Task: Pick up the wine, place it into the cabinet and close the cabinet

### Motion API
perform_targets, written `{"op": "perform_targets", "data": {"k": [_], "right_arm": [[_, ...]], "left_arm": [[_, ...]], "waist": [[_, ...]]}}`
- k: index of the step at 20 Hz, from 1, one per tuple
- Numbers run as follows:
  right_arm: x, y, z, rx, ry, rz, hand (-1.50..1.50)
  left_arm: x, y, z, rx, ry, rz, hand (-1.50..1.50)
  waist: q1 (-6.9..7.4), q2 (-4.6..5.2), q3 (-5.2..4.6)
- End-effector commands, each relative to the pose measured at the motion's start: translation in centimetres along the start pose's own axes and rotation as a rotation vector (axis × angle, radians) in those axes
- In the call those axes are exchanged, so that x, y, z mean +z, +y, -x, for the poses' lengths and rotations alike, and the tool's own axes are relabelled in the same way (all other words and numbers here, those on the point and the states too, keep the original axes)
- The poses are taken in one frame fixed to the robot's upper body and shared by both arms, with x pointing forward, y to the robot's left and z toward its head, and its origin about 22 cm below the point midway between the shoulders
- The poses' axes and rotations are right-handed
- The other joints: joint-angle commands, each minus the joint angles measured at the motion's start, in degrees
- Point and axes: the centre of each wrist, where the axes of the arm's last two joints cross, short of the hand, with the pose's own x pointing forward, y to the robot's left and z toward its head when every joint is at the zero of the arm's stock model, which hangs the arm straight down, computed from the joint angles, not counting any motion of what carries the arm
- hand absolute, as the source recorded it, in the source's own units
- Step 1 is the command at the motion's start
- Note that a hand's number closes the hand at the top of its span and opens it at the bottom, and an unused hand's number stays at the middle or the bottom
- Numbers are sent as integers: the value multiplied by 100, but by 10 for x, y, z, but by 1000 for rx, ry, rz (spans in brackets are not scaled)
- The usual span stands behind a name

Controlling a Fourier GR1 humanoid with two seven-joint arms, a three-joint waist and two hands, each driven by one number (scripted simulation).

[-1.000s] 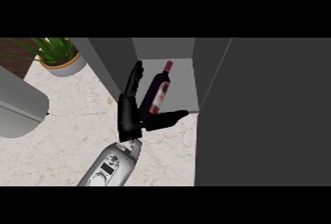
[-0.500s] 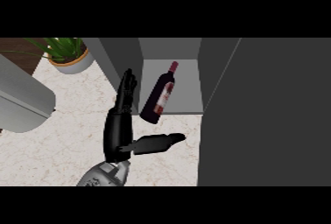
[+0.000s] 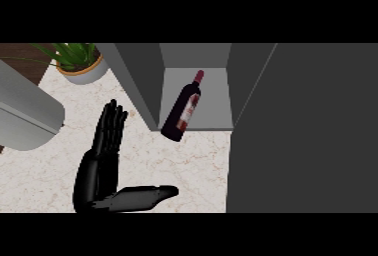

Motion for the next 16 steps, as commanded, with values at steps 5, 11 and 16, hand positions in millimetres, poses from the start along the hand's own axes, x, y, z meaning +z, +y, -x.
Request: {"op": "perform_targets", "data": {"k": [5, 11, 16], "right_arm": [[11, 14, -24, 141, 63, -253, 150], [16, 19, -35, 200, 38, -288, 150], [15, 16, -32, 146, 20, -313, 150]], "left_arm": [[16, 48, -20, 67, -6, 144, -150], [26, 79, -17, 95, 18, 164, 150], [35, 115, -15, 88, 0, 156, 150]], "waist": [[-29, -16, -2], [-54, -8, -3], [-2, 6, -2]]}}
